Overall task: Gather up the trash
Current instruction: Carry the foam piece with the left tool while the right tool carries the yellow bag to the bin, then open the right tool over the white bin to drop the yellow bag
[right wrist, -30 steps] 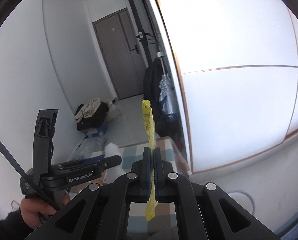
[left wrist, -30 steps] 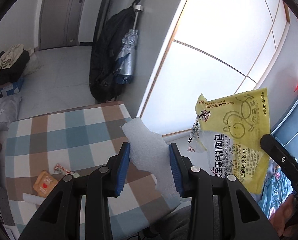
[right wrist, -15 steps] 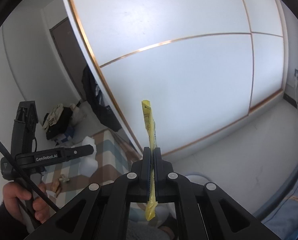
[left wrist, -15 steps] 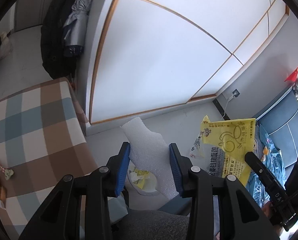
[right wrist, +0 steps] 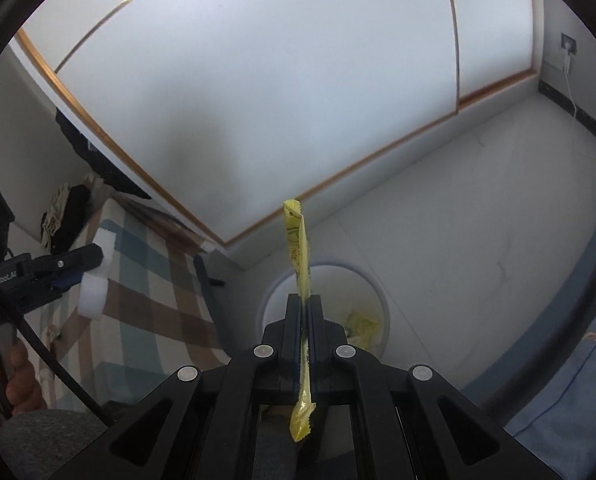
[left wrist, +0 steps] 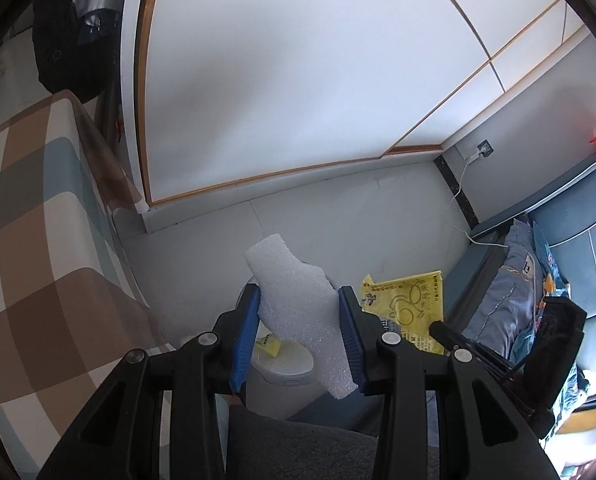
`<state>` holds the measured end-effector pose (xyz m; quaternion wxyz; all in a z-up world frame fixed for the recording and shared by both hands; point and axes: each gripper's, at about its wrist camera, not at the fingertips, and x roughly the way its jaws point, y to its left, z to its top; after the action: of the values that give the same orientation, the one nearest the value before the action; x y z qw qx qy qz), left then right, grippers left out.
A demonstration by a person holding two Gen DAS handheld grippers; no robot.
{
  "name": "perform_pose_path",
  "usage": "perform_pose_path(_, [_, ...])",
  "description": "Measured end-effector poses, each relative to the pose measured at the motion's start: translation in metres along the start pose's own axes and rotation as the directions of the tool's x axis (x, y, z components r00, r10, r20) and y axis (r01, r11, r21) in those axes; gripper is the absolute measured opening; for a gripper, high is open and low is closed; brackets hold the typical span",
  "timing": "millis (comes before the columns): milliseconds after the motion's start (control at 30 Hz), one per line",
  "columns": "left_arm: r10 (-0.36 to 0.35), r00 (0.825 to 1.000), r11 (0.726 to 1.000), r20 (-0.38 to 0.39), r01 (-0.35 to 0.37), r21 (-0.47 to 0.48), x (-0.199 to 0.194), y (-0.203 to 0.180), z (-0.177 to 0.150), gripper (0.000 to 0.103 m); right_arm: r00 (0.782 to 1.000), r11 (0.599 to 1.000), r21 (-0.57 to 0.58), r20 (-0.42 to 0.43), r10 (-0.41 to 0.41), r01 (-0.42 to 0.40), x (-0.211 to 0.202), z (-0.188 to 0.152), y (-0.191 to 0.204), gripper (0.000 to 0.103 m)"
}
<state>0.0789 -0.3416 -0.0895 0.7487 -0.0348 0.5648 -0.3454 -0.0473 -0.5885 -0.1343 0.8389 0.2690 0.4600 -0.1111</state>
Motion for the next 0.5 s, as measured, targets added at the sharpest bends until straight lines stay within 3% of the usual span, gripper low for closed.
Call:
perform_pose_path(167, [0.015,0.998,1.0,-0.067,-0.014,0.015,0.028,0.001,0.001,0.034,0.994,0.997,0.072,-0.101,0.045,-0.038,0.044,-0.006,-0.021,0.003])
perform_pose_path(400, [0.014,0.99,1.0,-0.142,-0.01,0.024,0.058,-0.006,0.004,0.034,0.98,0.986,0.147,-0.165,0.108,-0.084,0.082,-0.006,-0.042,0.007])
perform_pose_path(467, [0.01,0.987,1.0,-0.163,-0.008,0.014,0.066,-0.007,0.006,0.034,0.973,0.98,0.17,-0.185,0.136,-0.104,0.091,-0.007,-0.047,0.019])
perform_pose_path(500, [0.005,0.985,1.0,-0.172,-0.003,0.009,0.068,-0.008,0.007,0.034,0.971,0.977,0.183,-0.19,0.148,-0.113,0.095,-0.007,-0.05,0.031])
